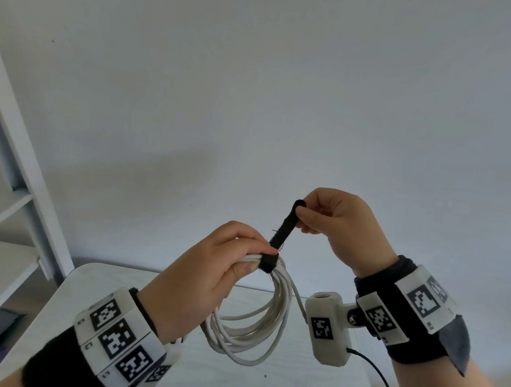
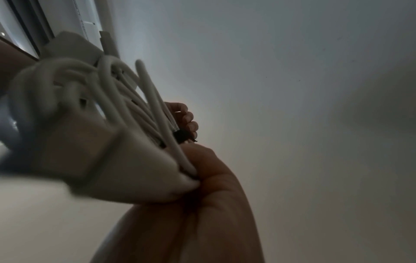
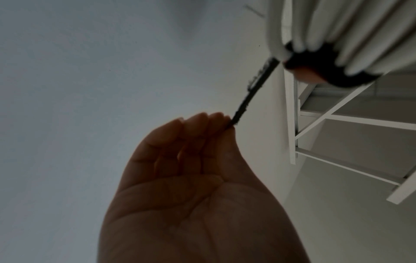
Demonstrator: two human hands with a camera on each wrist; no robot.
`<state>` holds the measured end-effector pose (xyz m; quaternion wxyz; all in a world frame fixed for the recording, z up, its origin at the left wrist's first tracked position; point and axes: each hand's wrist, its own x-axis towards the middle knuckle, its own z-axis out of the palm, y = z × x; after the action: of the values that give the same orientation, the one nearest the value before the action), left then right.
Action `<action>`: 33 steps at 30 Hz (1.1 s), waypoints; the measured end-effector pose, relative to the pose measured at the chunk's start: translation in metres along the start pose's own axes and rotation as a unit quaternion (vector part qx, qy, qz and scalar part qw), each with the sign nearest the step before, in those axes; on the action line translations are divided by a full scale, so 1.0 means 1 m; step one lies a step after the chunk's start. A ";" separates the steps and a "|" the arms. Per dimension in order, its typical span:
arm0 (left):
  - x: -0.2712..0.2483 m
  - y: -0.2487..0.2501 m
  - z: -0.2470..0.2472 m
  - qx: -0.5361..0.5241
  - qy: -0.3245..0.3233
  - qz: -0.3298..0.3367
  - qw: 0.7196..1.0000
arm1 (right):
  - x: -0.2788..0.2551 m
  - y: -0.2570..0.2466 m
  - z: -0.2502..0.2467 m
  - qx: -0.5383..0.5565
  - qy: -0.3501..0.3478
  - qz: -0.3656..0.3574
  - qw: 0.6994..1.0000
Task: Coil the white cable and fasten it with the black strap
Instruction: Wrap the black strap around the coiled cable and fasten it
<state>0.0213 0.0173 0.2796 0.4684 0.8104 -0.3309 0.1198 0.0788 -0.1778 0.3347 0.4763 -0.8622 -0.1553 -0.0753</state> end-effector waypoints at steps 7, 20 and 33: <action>-0.002 0.003 -0.008 -0.039 -0.049 -0.043 0.997 | -0.007 -0.013 -0.001 -0.011 -0.003 -0.017 1.000; 0.001 0.013 -0.012 -0.026 0.030 -0.040 0.998 | -0.016 -0.031 0.002 0.008 0.007 -0.014 1.000; 0.006 0.004 -0.002 -0.119 0.137 -0.189 0.965 | -0.027 -0.042 0.020 -0.075 0.011 -0.073 0.994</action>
<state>0.0237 0.0148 0.2862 0.6163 0.7727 -0.1158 0.0989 0.0388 -0.1451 0.3501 0.4056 -0.8807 -0.2065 -0.1312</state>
